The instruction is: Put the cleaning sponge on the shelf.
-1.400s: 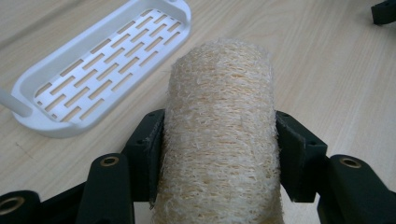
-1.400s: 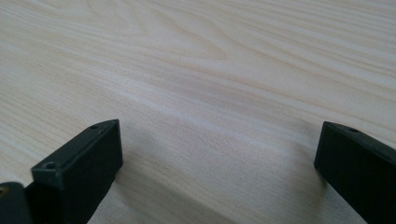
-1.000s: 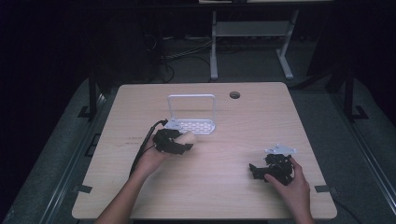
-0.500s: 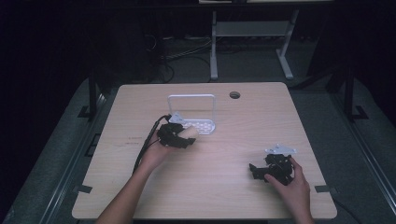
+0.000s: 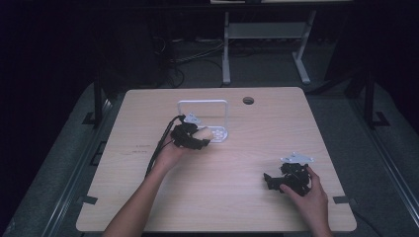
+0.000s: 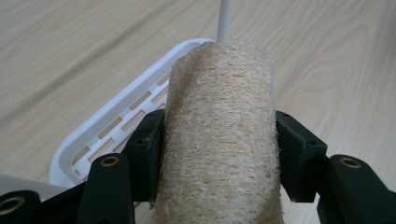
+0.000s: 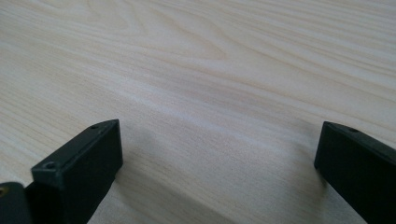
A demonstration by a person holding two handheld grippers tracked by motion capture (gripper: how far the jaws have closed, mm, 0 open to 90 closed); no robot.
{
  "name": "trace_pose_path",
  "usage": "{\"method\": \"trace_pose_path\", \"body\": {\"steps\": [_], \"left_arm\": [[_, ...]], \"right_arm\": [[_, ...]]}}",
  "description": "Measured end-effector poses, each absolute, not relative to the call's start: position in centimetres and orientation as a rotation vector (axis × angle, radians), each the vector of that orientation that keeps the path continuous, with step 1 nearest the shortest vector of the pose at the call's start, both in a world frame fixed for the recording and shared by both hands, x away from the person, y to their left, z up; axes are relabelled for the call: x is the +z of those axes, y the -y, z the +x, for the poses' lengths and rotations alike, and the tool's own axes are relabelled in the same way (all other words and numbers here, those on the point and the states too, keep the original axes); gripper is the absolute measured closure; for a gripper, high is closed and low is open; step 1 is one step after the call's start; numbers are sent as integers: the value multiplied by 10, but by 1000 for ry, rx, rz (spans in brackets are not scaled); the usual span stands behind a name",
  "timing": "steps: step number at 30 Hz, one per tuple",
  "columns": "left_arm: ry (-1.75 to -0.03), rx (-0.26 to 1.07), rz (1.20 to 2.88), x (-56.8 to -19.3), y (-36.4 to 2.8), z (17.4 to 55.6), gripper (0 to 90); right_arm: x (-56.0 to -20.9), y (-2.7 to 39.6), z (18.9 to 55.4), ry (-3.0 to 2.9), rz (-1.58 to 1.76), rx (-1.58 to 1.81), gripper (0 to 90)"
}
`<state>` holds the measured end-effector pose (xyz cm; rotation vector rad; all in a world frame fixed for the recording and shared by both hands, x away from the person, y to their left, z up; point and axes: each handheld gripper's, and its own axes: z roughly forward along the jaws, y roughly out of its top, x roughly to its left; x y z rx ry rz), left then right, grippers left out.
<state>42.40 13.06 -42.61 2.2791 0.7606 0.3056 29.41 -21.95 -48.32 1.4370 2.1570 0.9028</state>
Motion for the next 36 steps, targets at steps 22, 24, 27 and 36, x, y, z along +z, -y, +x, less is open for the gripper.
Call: {"method": "trace_pose_path", "body": {"steps": [22,24,27,36], "left_arm": [[-798,318,2292,-445,-109,452,412],[-800,314,2293,-447,-108,453,412],[-805,321,2300,-451,-106,454,412],[-794,320,2325,-457,-105,458,409]], "right_arm": [[-483,220,294,-2158,1435,903,5],[-483,219,294,-2158,1435,903,6],[-483,219,294,-2158,1436,903,6],[-483,219,294,-2158,1437,903,6]]}}
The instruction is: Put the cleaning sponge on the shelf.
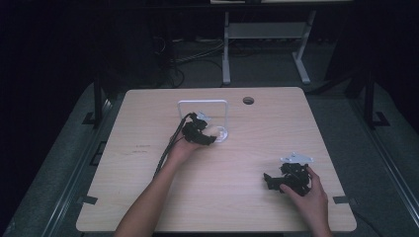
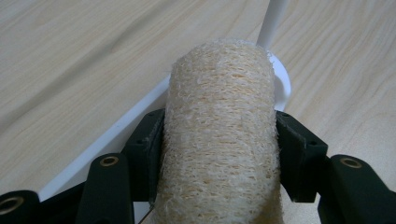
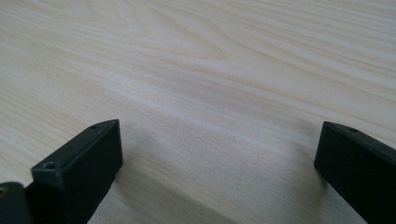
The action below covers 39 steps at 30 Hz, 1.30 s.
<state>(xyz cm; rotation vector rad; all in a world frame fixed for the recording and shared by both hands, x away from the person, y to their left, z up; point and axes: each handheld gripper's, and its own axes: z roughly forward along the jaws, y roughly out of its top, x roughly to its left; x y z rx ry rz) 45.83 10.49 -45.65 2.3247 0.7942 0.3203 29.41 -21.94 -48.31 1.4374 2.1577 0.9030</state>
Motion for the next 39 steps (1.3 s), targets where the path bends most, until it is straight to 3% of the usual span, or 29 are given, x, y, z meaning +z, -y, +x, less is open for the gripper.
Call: {"method": "trace_pose_path", "body": {"steps": [9,18,24,33,39], "left_arm": [[-802,337,2315,-456,-105,458,345],[-807,358,2271,-436,-113,450,347],[-794,344,2248,-421,-122,441,456],[-805,221,2218,-415,-132,425,898],[-787,174,2223,-419,-135,415,900]], "right_arm": [[-483,219,294,-2158,1437,903,6],[-483,219,294,-2158,1436,904,6],[-483,219,294,-2158,1435,904,6],[-483,219,294,-2158,1436,903,6],[-483,219,294,-2158,1436,903,6]]}}
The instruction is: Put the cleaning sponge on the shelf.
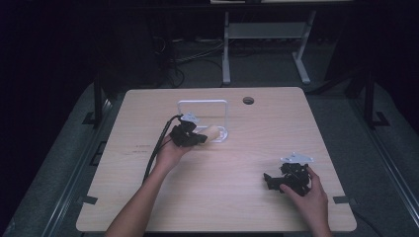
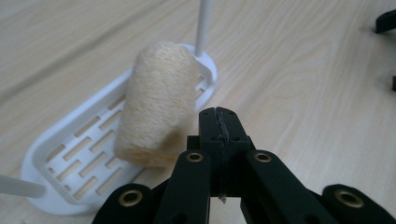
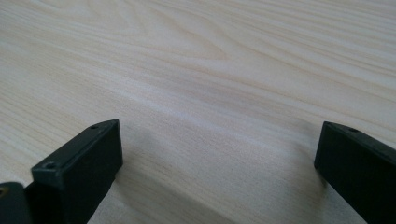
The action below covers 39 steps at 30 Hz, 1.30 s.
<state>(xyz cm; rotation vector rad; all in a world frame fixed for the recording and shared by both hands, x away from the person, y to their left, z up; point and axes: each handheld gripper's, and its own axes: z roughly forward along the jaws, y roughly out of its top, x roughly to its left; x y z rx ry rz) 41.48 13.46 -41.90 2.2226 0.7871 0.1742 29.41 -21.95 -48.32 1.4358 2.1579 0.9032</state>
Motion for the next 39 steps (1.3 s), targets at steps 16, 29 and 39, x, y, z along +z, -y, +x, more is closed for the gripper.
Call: {"method": "trace_pose_path", "body": {"steps": [16,29,39], "left_arm": [[-820,168,2291,-450,-125,410,900],[-888,238,2280,-452,-139,420,900],[-950,278,2266,-454,-144,426,900]], "right_arm": [[-483,219,294,-2158,1436,904,6],[-483,220,294,-2158,1435,903,6],[-483,219,294,-2158,1436,903,6]]}}
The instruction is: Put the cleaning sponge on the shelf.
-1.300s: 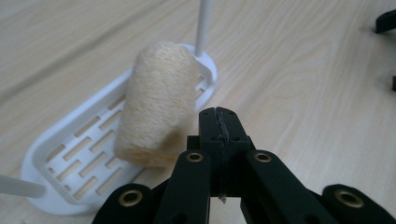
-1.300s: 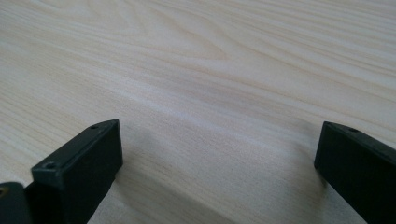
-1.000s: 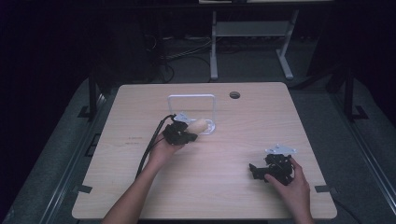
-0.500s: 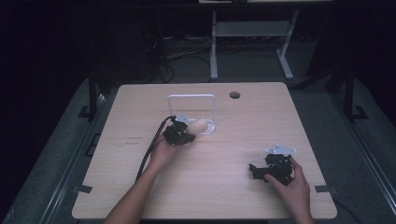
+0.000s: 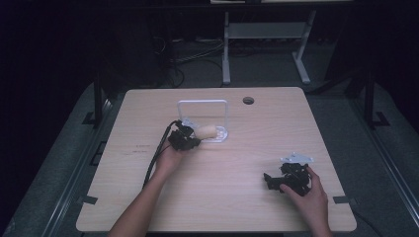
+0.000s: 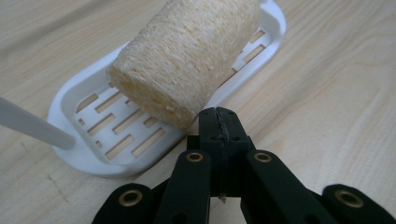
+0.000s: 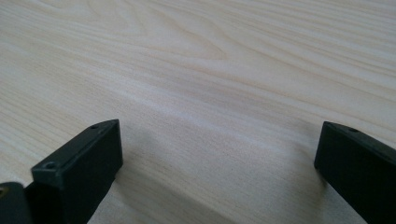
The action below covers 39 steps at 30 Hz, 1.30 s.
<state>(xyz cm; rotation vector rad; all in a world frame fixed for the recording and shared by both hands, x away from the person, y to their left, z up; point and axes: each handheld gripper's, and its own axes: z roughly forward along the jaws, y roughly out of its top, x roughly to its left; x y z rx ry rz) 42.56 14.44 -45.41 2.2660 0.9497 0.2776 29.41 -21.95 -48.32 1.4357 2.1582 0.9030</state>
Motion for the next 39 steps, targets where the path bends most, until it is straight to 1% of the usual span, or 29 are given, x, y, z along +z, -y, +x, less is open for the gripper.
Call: {"method": "trace_pose_path", "body": {"steps": [8,15,27,36,39], "left_arm": [[-970,314,2277,-455,-148,429,900],[-975,310,2270,-457,-149,431,900],[-947,278,2272,-454,-149,422,900],[-939,243,2257,-448,-157,408,899],[-935,240,2261,-446,-159,405,856]], "right_arm": [[-483,219,294,-2158,1436,903,6],[-483,219,294,-2158,1436,903,6],[-483,219,294,-2158,1436,903,6],[-483,219,294,-2158,1436,903,6],[-483,219,294,-2158,1437,903,6]]}}
